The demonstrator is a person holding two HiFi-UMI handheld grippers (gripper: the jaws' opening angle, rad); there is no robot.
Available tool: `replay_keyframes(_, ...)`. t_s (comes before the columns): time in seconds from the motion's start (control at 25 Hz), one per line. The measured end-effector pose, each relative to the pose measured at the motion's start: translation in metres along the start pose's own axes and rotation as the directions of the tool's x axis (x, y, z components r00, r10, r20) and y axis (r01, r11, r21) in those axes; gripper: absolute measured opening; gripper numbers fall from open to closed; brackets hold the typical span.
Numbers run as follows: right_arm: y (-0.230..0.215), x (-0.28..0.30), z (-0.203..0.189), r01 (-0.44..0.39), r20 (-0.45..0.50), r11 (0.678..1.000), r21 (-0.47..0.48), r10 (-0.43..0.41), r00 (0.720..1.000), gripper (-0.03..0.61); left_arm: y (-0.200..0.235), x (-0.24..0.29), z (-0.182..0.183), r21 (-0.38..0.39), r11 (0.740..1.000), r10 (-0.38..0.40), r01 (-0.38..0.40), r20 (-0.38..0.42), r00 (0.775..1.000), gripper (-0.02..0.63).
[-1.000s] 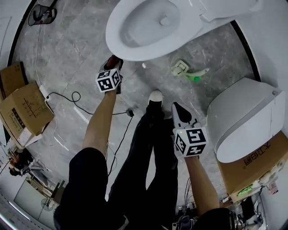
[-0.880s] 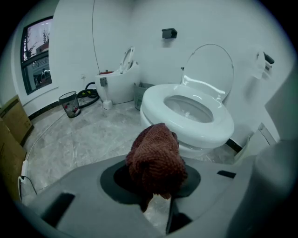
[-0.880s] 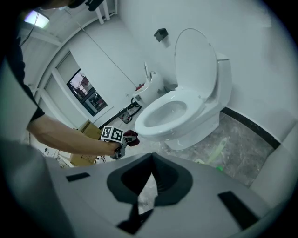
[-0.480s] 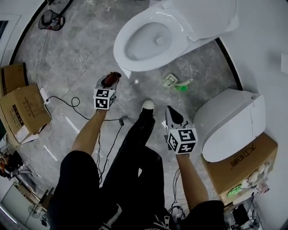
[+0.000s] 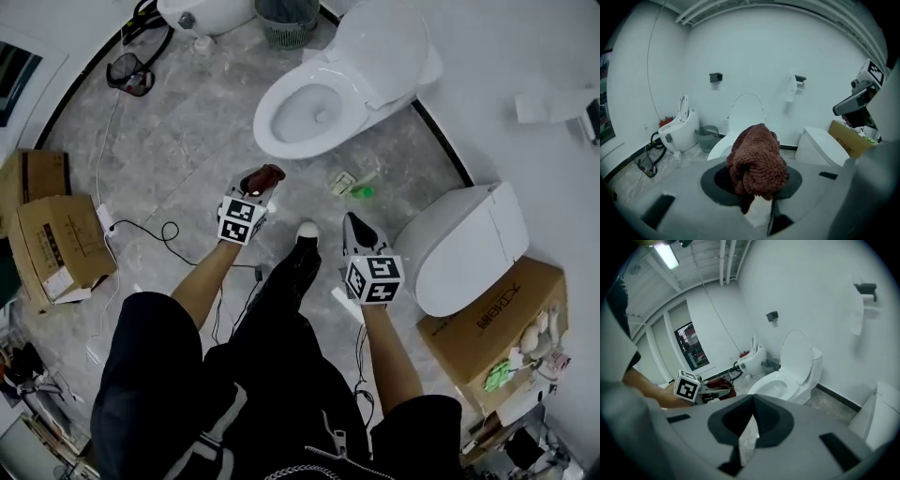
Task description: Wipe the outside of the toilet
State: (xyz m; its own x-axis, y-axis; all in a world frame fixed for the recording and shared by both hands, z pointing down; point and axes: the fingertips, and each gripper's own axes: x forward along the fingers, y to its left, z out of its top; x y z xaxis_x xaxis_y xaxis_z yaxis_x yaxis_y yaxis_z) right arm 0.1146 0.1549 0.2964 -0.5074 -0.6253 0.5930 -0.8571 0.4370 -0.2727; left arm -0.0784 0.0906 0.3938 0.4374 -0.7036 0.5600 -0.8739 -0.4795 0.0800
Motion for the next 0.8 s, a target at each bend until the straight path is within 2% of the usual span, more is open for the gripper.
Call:
replay_keyframes(0.12,0.028,-0.037,0.010,0.023,0.068,1.000,0.019,-0.024,0.997,0.003,-0.020,-0.045,0.029,0.044,0.999,-0.022,0.020,0.044,0.999,0.117)
replay_keyframes(0.32,0.062,-0.115,0.038,0.069,0.191,0.997,0.037,-0.075,0.979,0.003,-0.064,-0.117,0.077,0.056,0.997,-0.048,0.043,0.098,0.994,0.117)
replay_keyframes(0.6,0.116,-0.167,0.083,0.083,0.310,0.997,-0.003,-0.078,0.947,0.003,-0.090,-0.208,0.158,0.185,0.980,-0.103,0.068,0.187,0.977,0.117)
replay_keyframes(0.8,0.142,-0.189,0.112,0.081,0.372,0.996,-0.040,-0.060,0.926,0.003,-0.093,-0.252,0.198,0.196,0.978,-0.115,0.065,0.256,0.960,0.117)
